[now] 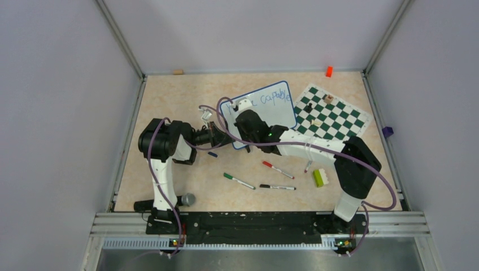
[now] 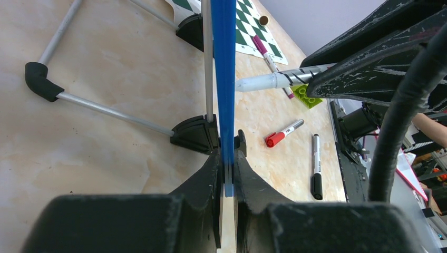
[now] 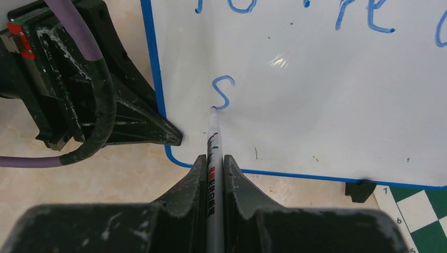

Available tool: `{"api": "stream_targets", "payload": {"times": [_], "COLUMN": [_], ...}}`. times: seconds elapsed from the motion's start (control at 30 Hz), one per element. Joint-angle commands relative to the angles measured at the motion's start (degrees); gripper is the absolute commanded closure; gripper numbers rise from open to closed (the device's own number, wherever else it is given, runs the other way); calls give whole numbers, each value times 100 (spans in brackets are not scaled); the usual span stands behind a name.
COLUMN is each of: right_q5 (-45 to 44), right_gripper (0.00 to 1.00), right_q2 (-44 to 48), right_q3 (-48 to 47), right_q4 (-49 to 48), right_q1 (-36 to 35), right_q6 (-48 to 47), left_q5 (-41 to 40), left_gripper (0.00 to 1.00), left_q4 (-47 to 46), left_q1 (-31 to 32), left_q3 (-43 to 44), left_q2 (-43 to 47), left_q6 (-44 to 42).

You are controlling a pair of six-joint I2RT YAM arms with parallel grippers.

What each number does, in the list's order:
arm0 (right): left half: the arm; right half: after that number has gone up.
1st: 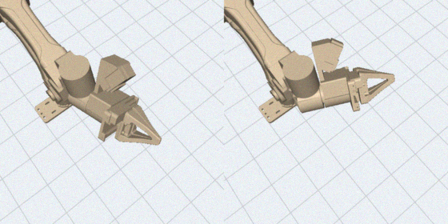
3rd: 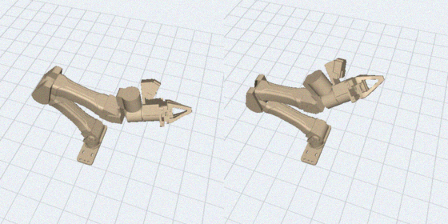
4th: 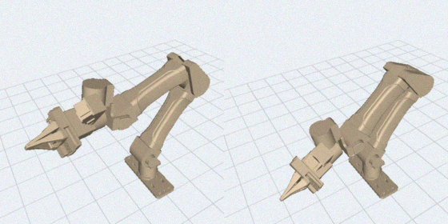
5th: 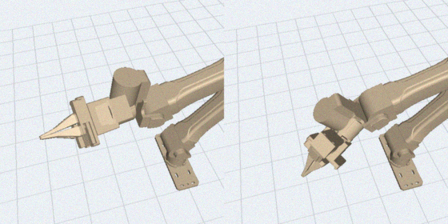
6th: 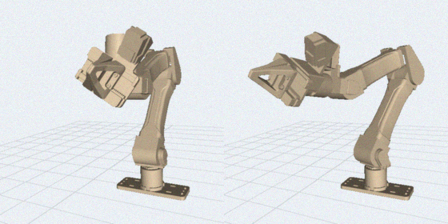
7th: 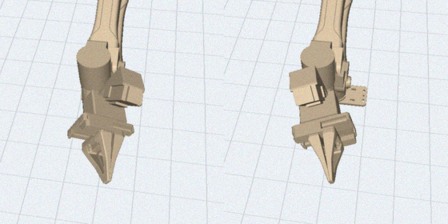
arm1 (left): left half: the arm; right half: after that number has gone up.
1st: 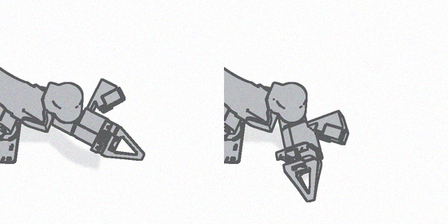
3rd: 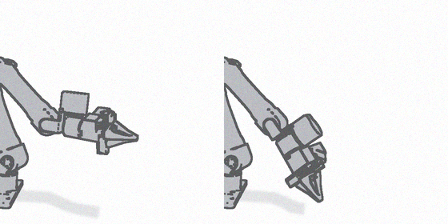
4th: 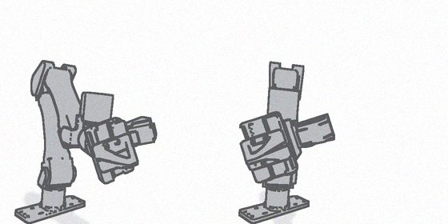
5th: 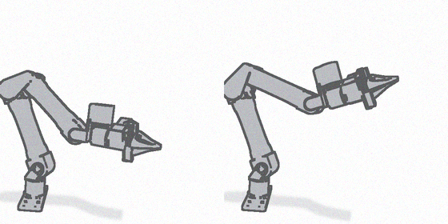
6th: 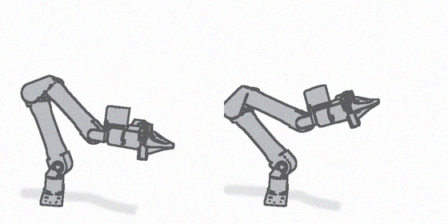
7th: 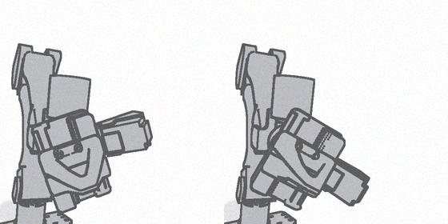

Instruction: Write a sentence on the whiteboard

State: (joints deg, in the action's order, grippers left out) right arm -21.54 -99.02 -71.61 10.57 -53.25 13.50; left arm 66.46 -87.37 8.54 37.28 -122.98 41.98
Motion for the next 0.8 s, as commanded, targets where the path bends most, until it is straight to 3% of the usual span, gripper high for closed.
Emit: {"api": "stream_targets", "payload": {"times": [0.0,0.43,0.77], "right_q5": [231,665,453], "right_gripper": [100,100,100], "right_q2": [81,957,609], "right_q3": [95,625,218], "right_q4": [-451,-877,-589], "right_q1": [-21,308,342], "right_q6": [-62,54,-179], "left_q5": [315,312,314], "left_gripper": [94,94,94], "left_q4": [-544,-544,-544], "left_q1": [-5,-10,-10], "left_q3": [10,0,8], "left_q2": [160,161,164], "left_q6": [-99,-99,-103]}}
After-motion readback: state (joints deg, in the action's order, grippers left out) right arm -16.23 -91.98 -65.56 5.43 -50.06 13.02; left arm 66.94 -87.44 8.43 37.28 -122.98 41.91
